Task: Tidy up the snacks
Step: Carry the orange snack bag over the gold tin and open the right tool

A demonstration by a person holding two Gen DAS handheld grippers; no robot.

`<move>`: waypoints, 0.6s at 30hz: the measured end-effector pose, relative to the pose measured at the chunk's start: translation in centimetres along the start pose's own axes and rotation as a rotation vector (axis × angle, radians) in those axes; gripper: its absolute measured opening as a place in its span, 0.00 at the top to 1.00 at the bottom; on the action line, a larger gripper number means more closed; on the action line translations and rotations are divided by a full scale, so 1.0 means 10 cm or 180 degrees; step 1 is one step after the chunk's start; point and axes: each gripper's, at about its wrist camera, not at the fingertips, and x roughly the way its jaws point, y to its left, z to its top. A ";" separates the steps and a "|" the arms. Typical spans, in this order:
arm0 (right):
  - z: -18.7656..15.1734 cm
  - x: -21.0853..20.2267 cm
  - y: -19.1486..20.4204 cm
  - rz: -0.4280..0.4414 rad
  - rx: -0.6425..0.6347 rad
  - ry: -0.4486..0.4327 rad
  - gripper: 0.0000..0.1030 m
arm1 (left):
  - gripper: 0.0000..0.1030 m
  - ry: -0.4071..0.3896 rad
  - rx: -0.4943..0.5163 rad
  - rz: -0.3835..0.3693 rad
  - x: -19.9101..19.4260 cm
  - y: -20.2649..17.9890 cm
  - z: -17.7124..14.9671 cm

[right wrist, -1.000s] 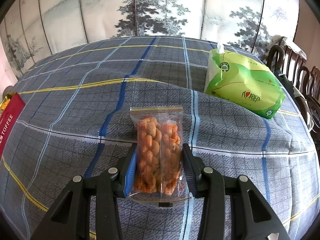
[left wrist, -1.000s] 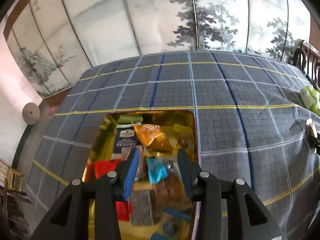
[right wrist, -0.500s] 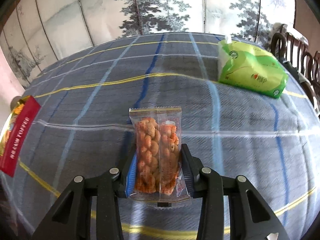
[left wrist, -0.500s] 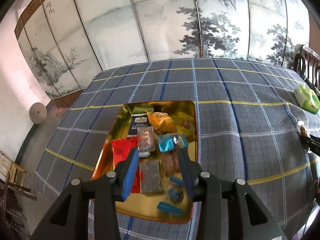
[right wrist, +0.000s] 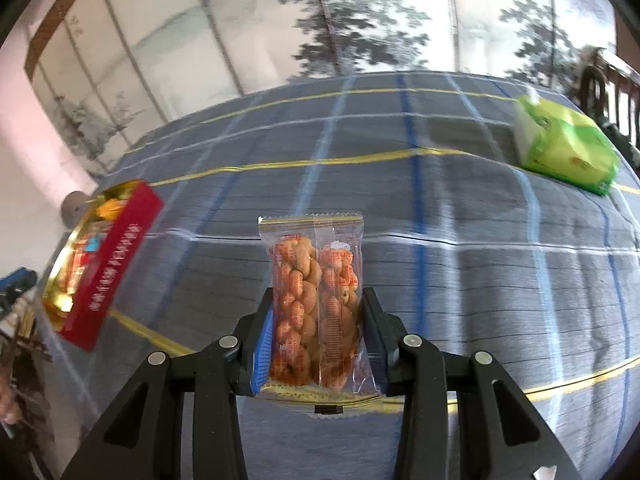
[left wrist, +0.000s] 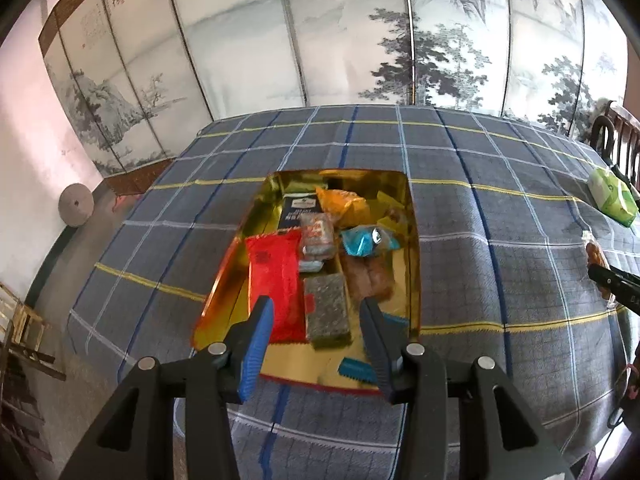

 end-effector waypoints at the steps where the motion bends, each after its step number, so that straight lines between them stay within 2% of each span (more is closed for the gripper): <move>1: 0.01 -0.02 0.11 0.0052 -0.0045 -0.0006 0.64 | 0.56 -0.0001 -0.0010 0.0001 0.00 0.02 -0.01; 10: 0.13 -0.06 1.12 0.0535 -0.0457 -0.0005 0.64 | 0.56 0.0017 -0.0154 0.0036 -0.01 0.25 -0.17; 18: 0.19 0.17 1.86 0.0874 -0.0669 0.0135 0.64 | 0.56 0.0006 -0.0566 0.0147 0.01 0.75 -0.43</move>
